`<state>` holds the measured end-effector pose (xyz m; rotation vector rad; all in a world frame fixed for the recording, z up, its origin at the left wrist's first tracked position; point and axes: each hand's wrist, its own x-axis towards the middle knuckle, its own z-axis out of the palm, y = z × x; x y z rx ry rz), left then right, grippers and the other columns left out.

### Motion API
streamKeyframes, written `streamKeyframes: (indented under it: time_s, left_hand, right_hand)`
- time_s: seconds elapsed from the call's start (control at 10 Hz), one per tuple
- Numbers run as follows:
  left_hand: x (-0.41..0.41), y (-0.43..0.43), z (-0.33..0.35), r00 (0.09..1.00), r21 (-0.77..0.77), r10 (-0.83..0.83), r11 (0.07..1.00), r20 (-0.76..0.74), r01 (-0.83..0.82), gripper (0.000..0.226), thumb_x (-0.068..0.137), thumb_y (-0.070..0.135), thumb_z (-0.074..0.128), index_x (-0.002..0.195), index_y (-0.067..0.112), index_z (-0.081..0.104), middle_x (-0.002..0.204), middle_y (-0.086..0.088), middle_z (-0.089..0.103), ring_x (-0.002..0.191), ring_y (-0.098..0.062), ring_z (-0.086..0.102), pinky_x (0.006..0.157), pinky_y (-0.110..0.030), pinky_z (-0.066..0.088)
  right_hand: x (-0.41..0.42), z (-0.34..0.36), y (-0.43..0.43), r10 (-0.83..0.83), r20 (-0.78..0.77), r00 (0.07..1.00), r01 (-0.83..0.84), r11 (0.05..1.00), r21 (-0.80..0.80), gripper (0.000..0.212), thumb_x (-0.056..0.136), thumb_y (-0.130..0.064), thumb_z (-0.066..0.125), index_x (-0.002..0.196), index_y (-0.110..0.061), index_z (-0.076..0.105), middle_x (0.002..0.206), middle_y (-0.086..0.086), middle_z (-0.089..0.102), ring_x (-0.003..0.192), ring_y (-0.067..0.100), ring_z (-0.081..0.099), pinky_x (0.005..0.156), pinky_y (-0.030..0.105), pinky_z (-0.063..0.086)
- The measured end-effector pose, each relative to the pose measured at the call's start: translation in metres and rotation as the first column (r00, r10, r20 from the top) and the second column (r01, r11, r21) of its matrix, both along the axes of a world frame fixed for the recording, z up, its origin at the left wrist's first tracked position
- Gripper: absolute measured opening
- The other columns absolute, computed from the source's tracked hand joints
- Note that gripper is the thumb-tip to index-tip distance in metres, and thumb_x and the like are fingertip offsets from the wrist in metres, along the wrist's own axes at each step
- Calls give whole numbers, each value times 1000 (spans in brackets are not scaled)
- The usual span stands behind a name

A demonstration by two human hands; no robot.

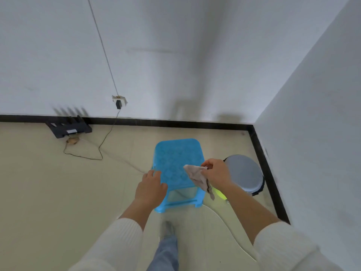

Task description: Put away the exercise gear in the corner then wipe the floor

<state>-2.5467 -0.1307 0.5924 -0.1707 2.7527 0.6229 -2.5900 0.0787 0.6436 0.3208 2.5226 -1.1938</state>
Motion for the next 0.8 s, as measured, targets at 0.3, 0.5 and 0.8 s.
streamKeyframes:
  time_s: [0.3, 0.5, 0.8]
  left_hand:
    - [-92, -5, -90, 983, 47, 20, 999, 182, -29, 48, 95, 28, 42, 141, 15, 35, 146, -2, 36, 132, -21, 34, 102, -35, 37]
    - [-117, -1, -164, 974, 58, 32, 997, 224, -46, 57, 95, 31, 43, 148, 17, 24, 156, -4, 21, 141, -22, 23, 108, -35, 33]
    - [-147, 26, -245, 961, -68, -103, 990, 255, 124, 73, 99, 46, 32, 152, 15, -7, 158, -17, -16, 146, -33, -13, 119, -38, 2]
  right_hand:
    - [-99, -90, -36, -15, 169, 985, 34, 993, -114, 66, 51, -52, 55, 89, 1, 66, 69, 9, 60, 57, 16, 54, 47, 11, 40]
    - [-154, -189, -36, -29, 244, 969, 55, 993, -101, 14, 78, -3, 63, 84, -15, 68, 72, -5, 63, 67, 9, 57, 55, 8, 41]
    - [-194, -284, 14, -104, 197, 975, 95, 994, 51, 25, 80, -7, 60, 103, -13, 69, 102, 2, 68, 98, 18, 63, 90, 32, 50]
